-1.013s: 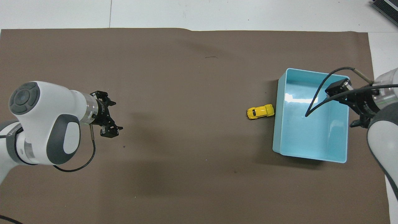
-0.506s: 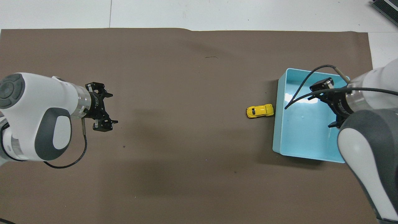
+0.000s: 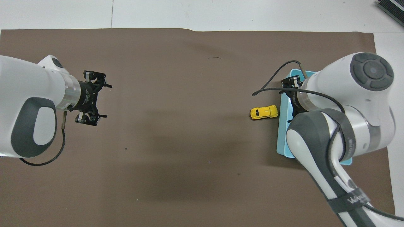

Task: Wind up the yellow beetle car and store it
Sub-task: 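Move the right gripper to the car while the left gripper withdraws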

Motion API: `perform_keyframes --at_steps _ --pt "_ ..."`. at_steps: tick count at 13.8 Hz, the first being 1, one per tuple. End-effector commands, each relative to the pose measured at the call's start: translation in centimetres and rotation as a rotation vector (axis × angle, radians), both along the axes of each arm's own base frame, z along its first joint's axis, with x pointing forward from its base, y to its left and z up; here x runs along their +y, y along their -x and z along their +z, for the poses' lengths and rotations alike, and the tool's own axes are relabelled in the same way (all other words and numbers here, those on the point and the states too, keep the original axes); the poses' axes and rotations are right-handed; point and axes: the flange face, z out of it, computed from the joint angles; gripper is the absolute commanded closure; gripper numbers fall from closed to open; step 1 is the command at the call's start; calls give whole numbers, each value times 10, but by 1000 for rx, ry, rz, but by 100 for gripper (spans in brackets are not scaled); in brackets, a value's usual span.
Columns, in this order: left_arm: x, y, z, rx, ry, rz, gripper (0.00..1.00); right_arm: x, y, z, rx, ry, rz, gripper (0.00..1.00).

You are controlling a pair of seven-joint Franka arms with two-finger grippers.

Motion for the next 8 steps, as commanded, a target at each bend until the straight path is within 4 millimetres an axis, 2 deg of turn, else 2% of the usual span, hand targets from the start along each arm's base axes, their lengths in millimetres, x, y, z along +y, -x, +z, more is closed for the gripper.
perform_keyframes --at_steps 1,4,6,8 --pt "12 -1 20 -9 -25 -190 0 11 -6 -37 4 -5 -39 0" --pt "21 4 40 -39 -66 -414 0 12 -2 -71 -26 13 -21 0" --pt "28 10 51 -62 -78 -572 0 24 7 -98 -34 68 24 0" --pt "36 19 60 -67 -82 -684 0 24 17 -120 -46 108 38 0"
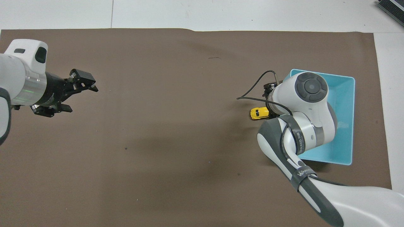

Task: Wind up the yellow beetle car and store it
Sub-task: 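Move the right gripper to the car while the left gripper withdraws, then grasp the yellow toy car with the right gripper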

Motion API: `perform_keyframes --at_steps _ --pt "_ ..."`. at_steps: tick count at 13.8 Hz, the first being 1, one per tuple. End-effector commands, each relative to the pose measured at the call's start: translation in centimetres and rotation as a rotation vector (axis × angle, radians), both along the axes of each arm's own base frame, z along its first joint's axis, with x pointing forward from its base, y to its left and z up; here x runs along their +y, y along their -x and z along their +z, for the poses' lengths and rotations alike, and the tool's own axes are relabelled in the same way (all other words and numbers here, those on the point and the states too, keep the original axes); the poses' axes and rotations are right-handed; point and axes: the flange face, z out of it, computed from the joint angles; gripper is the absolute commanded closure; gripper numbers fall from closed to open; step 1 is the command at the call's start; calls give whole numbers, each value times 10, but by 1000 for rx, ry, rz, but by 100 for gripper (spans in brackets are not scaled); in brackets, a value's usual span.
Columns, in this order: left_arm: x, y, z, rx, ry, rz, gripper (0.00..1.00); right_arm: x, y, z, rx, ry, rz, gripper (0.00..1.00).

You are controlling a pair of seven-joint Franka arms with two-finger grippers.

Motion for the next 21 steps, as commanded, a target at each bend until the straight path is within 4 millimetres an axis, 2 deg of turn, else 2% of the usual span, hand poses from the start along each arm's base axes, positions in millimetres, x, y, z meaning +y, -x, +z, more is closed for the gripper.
perform_keyframes --at_steps 1,3,4,5,6,7,8,9,11,14,19,21 --pt "19 14 16 7 -23 -149 0 5 15 -23 -17 36 8 0" --pt "32 23 21 20 -27 -303 0 15 24 -44 -31 77 22 0" --pt "40 28 25 26 -29 -389 0 14 27 -51 -51 107 25 6" --pt "50 32 30 22 -64 -486 0 13 28 -56 -55 121 28 43" --pt "56 38 37 23 -98 -555 0 13 27 -58 -53 121 28 84" --pt "67 42 41 42 -111 -577 0 13 26 -57 -53 123 33 100" --pt "78 43 52 42 -113 -574 0 14 25 -56 -50 126 36 100" --pt "78 45 62 46 -116 -581 0 17 22 -53 -51 129 37 100" --pt "81 48 83 53 -146 -586 0 34 23 -44 -34 148 50 100" --pt "75 48 89 38 -146 -596 0 41 18 -22 -31 161 44 100" --pt "73 49 89 32 -139 -584 0 51 36 43 -38 177 81 100" --pt "73 49 100 7 -141 -581 0 48 47 75 -27 183 146 100"
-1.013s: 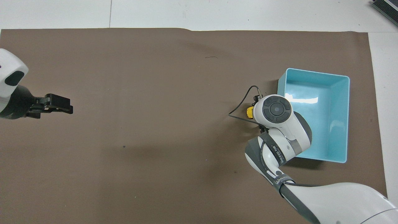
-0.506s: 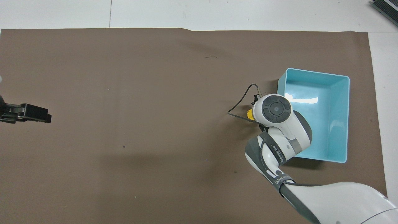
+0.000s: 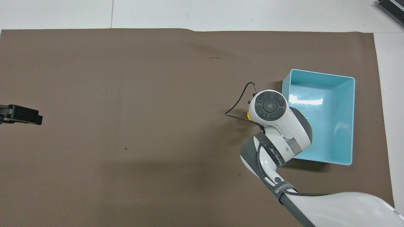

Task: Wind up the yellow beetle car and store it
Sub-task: 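Grasp the yellow toy car with the right gripper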

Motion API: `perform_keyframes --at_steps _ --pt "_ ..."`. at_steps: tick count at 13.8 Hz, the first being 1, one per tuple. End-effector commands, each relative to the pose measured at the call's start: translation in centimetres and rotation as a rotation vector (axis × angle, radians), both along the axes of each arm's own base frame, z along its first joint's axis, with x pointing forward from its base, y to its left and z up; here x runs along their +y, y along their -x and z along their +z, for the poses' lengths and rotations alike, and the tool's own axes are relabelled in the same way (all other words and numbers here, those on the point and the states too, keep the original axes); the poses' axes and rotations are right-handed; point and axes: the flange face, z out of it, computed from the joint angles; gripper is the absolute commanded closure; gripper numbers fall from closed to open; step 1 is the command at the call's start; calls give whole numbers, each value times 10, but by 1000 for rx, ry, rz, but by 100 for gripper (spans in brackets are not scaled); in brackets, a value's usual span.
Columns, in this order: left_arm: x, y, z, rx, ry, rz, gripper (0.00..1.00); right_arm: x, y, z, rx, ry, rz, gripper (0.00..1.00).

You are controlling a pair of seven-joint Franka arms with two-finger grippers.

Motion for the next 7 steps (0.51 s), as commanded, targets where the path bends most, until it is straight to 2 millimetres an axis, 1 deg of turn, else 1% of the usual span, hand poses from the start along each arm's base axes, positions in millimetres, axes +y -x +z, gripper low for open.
perform_keyframes --at_steps 1,2,4,5,7 --pt "2 1 20 -27 2 2 0 -12 14 49 13 -33 80 100" --pt "1 0 22 -38 16 9 0 -20 15 62 23 -63 126 100" --pt "-1 0 19 -16 26 35 0 -41 16 76 56 -64 220 100" --pt "-1 0 27 -36 25 37 0 -50 15 80 69 -80 276 100" --pt "-2 3 29 -41 28 27 0 -65 15 81 91 -91 337 100"
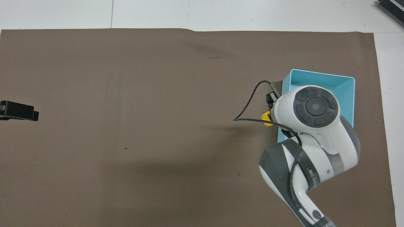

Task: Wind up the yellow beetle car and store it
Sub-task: 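Grasp the yellow toy car with the right gripper, then carry the car into the light-blue bin with the right gripper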

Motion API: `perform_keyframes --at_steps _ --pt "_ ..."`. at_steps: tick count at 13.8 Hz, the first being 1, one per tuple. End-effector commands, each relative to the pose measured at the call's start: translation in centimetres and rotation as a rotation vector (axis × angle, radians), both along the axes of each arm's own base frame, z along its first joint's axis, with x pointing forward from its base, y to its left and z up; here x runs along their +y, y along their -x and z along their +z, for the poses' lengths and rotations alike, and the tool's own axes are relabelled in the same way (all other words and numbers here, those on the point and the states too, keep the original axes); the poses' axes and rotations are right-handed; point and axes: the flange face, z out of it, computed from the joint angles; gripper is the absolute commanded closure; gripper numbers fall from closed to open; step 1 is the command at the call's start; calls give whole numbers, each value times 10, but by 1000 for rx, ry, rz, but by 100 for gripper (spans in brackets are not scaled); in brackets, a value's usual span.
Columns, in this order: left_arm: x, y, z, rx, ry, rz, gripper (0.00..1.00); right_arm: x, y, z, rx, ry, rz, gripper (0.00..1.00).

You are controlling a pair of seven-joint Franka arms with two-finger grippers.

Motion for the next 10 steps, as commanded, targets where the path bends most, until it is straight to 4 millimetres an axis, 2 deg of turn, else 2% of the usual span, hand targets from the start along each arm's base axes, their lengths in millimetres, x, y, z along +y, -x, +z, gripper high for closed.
perform_keyframes --at_steps 1,4,7,10 --pt "1 3 6 8 14 9 0 -15 6 -1 31 -11 96 100" --pt "1 3 4 14 11 8 0 -31 12 -3 64 8 270 100" --pt "5 4 7 9 11 20 0 -59 9 -2 86 20 405 100" --pt "6 5 7 12 11 21 0 -96 4 -4 116 31 559 100"
